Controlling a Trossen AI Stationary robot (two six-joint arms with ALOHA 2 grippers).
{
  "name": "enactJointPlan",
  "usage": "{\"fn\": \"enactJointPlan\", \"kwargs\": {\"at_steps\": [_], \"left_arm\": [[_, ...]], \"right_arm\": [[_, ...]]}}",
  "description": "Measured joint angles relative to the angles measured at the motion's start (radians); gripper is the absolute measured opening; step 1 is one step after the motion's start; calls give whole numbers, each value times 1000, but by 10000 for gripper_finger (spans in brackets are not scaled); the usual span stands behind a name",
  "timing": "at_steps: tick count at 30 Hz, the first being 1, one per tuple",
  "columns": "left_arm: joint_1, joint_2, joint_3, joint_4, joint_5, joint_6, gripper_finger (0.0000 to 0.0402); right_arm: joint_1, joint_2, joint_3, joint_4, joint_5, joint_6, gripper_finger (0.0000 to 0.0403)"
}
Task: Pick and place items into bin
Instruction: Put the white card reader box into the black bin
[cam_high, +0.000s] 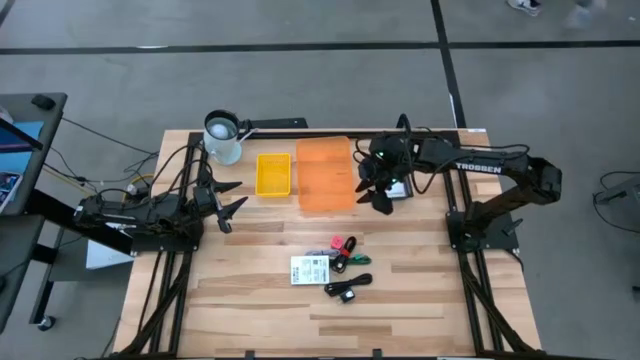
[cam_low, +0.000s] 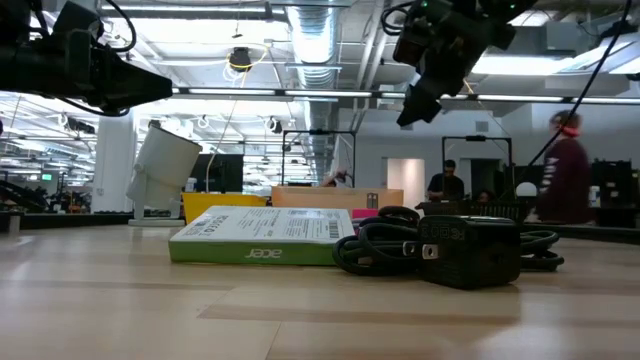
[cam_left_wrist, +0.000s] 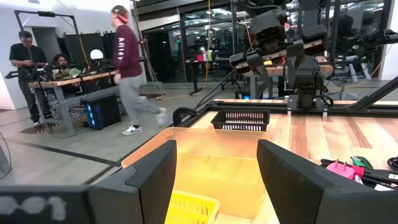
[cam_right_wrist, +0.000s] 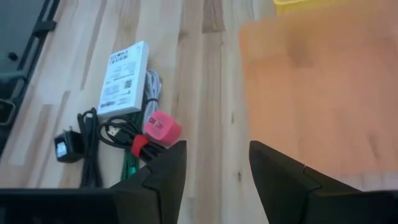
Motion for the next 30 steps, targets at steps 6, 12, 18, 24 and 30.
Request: {"fn": "enactJointPlan", "kwargs": {"at_steps": [6,12,18,24,30], "left_arm": [[0,0,0,0,0,0,214],[0,0,0,0,-18,25,214],[1,0,0,-1,-80,139,214],[1,0,0,-1,-81,177,214],[1,0,0,15,29,-248,214]], "right_arm": [[5,0,0,4,16,141,164],[32,0,0,48,15,218,158],[51,0,0,114,14,224,151],[51,0,0,180,14,246,144],[51,0,0,179,14,297,139]]}}
